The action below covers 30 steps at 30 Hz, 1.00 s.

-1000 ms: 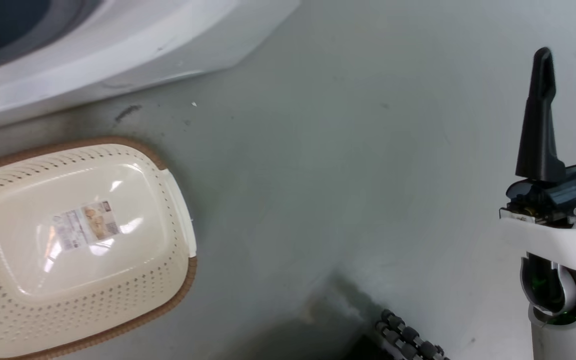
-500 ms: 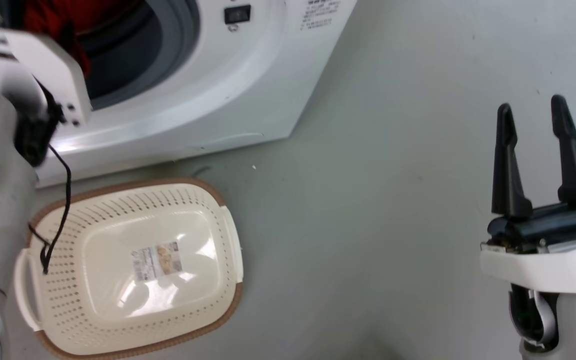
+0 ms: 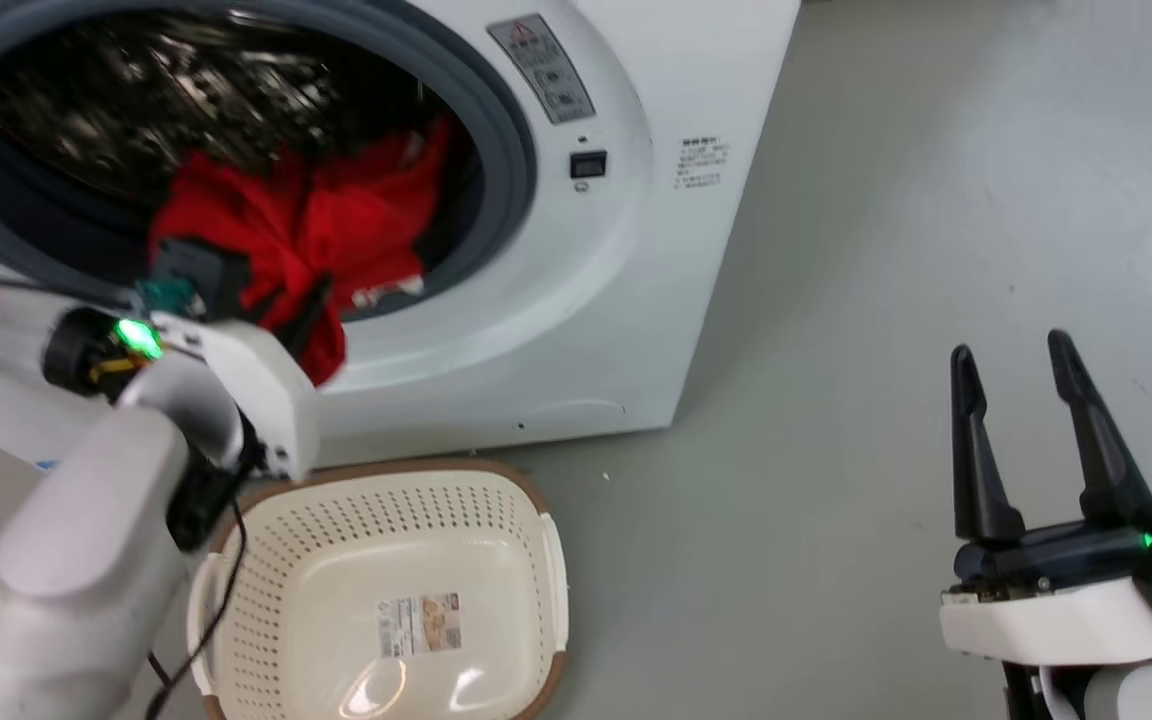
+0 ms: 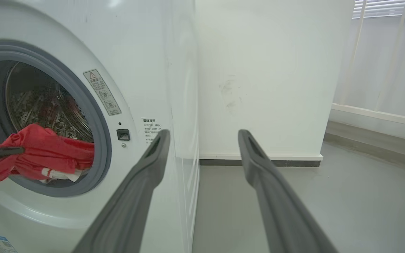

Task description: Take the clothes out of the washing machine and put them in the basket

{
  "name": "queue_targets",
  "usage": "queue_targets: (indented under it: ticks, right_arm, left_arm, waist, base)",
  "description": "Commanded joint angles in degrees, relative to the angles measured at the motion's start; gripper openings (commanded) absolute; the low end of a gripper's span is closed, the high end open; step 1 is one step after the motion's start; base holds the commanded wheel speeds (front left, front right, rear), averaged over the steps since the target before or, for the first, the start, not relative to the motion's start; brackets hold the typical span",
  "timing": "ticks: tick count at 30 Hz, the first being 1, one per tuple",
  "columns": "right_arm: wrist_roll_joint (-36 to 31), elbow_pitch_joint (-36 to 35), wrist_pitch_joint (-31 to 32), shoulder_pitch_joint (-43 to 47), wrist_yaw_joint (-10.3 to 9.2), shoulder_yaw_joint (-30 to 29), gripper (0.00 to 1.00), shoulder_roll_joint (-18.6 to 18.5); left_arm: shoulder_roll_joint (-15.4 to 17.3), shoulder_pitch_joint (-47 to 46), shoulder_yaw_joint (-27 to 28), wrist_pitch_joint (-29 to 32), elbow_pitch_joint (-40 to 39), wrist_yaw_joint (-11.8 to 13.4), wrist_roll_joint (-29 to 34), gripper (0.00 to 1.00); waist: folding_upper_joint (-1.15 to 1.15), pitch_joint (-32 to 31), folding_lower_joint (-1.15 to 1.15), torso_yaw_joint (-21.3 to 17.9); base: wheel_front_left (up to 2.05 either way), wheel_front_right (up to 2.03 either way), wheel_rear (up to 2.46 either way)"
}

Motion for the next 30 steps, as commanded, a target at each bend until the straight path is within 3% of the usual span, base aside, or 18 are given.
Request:
queue_targets:
  ticks: [1,11,15,22,30]
  right_arm:
    - [-0.1,0.2,-0.1,1.1,-0.04,0.0,1.00,0.0]
    - [-0.7,1.0,-0.1,5.5,-0.04,0.0,1.00,0.0]
    - [-0.8,0.9,-0.1,6.0,-0.04,-0.2,1.00,0.0]
    - [-0.9,0.7,-0.1,4.5,-0.04,0.4,1.00,0.0]
    - [-1.3,-0.1,-0.1,2.2,-0.04,0.9,1.00,0.0]
  left_arm:
    - [0.2,2.1,-0.4,0.0,-1.3,0.3,-0.2,0.00]
    - [1.8,19.1,-3.5,2.0,-15.4,5.1,-2.3,0.00]
    - [1.5,24.0,-4.6,2.7,-18.8,6.0,-3.8,0.00]
    - [1.7,27.2,-5.7,1.9,-18.8,6.8,-3.6,0.00]
    - [-0.3,24.7,-5.0,-0.6,-13.5,6.6,-3.8,0.00]
  waist:
    - [0.00,-3.9,0.02,2.5]
    - [0.00,-10.0,0.02,4.7]
    - [0.00,-10.6,0.02,5.1]
    - [0.00,-8.9,0.02,4.0]
    - [0.00,-4.1,0.02,1.2]
  base:
    - [0.00,0.00,0.00]
    - [0.00,0.00,0.00]
    - [0.00,0.00,0.00]
    - [0.00,0.00,0.00]
    - [0.00,0.00,0.00]
